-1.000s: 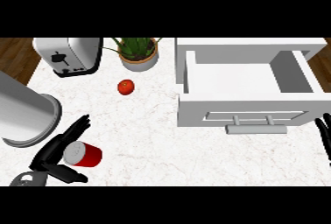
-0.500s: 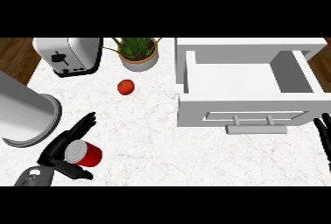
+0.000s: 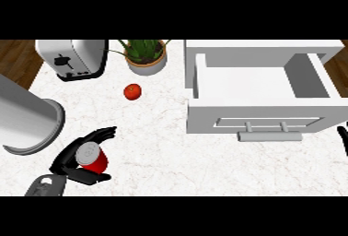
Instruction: Pick up the can, place it into the drawer and close the drawer
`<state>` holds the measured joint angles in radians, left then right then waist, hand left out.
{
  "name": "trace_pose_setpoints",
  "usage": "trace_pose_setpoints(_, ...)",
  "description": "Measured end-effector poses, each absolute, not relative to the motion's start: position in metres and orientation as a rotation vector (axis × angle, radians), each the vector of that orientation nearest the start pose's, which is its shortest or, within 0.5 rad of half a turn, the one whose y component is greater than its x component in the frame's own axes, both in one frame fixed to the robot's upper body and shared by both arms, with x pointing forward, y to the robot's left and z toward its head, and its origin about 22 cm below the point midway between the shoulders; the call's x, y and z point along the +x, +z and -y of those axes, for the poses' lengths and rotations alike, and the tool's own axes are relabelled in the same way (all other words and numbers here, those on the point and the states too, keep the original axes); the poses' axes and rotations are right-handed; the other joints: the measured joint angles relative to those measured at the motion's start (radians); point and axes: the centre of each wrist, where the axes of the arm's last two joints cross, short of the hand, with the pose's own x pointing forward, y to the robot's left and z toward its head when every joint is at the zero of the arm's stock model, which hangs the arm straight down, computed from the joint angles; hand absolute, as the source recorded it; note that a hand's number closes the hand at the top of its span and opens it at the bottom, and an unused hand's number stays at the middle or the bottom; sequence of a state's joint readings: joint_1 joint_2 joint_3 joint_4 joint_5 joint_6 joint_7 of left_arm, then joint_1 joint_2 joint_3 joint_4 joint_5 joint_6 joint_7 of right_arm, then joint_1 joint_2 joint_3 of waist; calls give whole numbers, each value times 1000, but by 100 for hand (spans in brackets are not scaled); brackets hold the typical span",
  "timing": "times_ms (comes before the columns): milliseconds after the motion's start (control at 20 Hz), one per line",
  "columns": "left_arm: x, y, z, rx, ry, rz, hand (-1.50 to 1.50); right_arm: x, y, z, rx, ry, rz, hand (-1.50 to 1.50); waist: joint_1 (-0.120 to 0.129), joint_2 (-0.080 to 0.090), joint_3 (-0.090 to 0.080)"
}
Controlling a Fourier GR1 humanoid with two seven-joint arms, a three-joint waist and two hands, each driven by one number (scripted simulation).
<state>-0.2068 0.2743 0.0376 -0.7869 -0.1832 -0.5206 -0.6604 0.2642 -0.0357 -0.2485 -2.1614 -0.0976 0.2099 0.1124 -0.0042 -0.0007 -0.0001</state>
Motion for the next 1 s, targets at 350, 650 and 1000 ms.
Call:
trace_pose_setpoints(350,253,-96,-312,-404,-475,1498,150,153,93,300,-164,-18,1814,-150,2,-1,0)
trace_pose_setpoints(650,253,-84,-298,-459,-450,1515,150,148,101,296,-170,-22,1816,-150,4,-1,0)
trace_pose_setpoints(1000,272,-71,-295,-124,-39,1630,150,145,94,299,-172,-26,1817,-150,5,-1,1)
